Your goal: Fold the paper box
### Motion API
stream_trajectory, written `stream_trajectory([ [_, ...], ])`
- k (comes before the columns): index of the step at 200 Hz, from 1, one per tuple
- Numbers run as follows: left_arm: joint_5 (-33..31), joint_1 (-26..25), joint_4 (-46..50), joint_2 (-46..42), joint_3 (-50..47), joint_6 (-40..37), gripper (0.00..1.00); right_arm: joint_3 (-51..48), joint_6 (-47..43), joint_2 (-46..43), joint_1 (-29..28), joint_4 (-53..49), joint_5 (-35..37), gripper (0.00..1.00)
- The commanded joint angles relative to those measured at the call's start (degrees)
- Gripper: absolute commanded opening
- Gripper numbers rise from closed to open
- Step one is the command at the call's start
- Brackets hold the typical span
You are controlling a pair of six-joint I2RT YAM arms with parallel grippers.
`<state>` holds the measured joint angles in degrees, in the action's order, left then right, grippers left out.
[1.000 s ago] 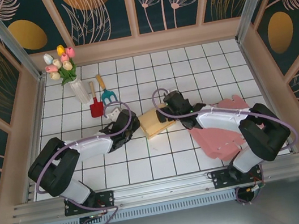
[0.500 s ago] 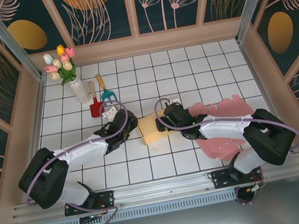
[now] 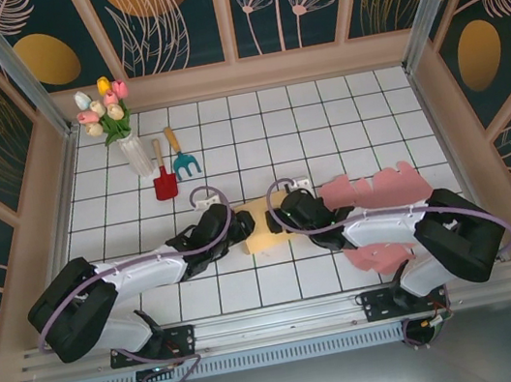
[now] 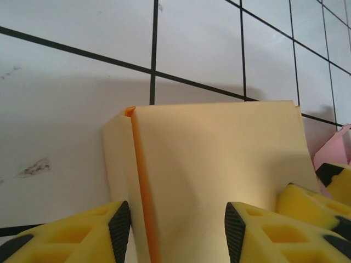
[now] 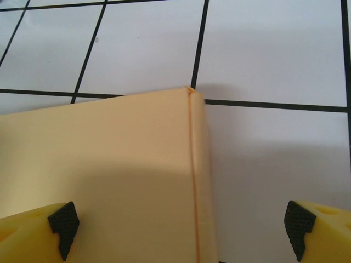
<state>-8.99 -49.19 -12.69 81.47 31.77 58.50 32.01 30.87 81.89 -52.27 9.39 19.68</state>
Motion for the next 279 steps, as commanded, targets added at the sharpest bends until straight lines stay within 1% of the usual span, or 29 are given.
stream_trajectory([
  [1, 0.2, -0.1, -3.4, 1.9, -0.3, -1.2, 0.50, -0.8, 2.3, -1.2, -1.8, 3.2, 1.1, 0.99],
  [19, 1.0, -0.1, -6.4, 4.5, -0.1, -0.6, 0.50, -0.7, 3.1, -1.0, -2.7, 4.2, 0.6, 0.99],
  [42, 2.0, -0.1, -7.9, 9.1, 2.5, 0.7, 0.49, -0.5, 3.7, -0.9, -3.0, 4.7, 0.0, 0.99],
  [63, 2.8, -0.1, -7.9, 13.0, 5.6, 1.1, 0.48, -0.6, 3.6, -1.8, -3.0, 5.1, -0.3, 0.99],
  [83, 0.7, 0.3, -6.9, 16.3, 9.0, 0.5, 0.48, -2.2, 4.0, -3.1, -3.0, 6.7, 0.4, 0.99],
  [89, 0.0, 0.5, -6.0, 18.9, 10.3, 0.1, 0.47, -2.7, 4.2, -3.3, -3.1, 7.1, 0.8, 0.99],
  [102, -1.0, 1.2, -4.8, 21.5, 12.7, -0.2, 0.47, -3.3, 4.3, -3.2, -2.9, 7.4, 1.8, 0.99],
  [134, 0.2, 2.8, -4.2, 25.8, 15.5, -0.8, 0.43, -4.9, 5.0, -1.5, -0.9, 7.9, 2.3, 0.99],
  [153, -0.2, 3.3, -3.8, 26.3, 15.4, -1.4, 0.42, -6.4, 5.2, -2.3, 1.3, 9.4, 0.4, 0.99],
  [176, -2.6, 3.3, -2.2, 25.2, 14.8, -2.3, 0.42, -7.7, 4.7, -5.2, 3.3, 10.3, -1.9, 0.99],
  [208, -4.2, 3.3, -0.6, 23.7, 14.7, -3.5, 0.42, -7.1, 3.4, -10.3, 5.4, 7.9, -2.5, 0.99],
  [222, -4.4, 3.3, 0.4, 23.7, 15.2, -4.0, 0.42, -6.5, 2.6, -11.4, 7.7, 6.9, -3.0, 0.99],
  [250, -4.5, 3.3, 0.9, 23.2, 15.5, -4.2, 0.42, -5.8, 1.3, -9.6, 14.2, 7.8, -7.4, 0.99],
  [262, -4.6, 3.3, 1.0, 23.1, 15.6, -4.4, 0.42, -5.3, 0.7, -8.1, 15.3, 8.4, -8.1, 0.99],
  [279, -4.2, 3.3, 1.1, 23.2, 15.8, -4.3, 0.42, -4.5, -0.4, -5.9, 15.5, 9.7, -9.2, 0.98],
])
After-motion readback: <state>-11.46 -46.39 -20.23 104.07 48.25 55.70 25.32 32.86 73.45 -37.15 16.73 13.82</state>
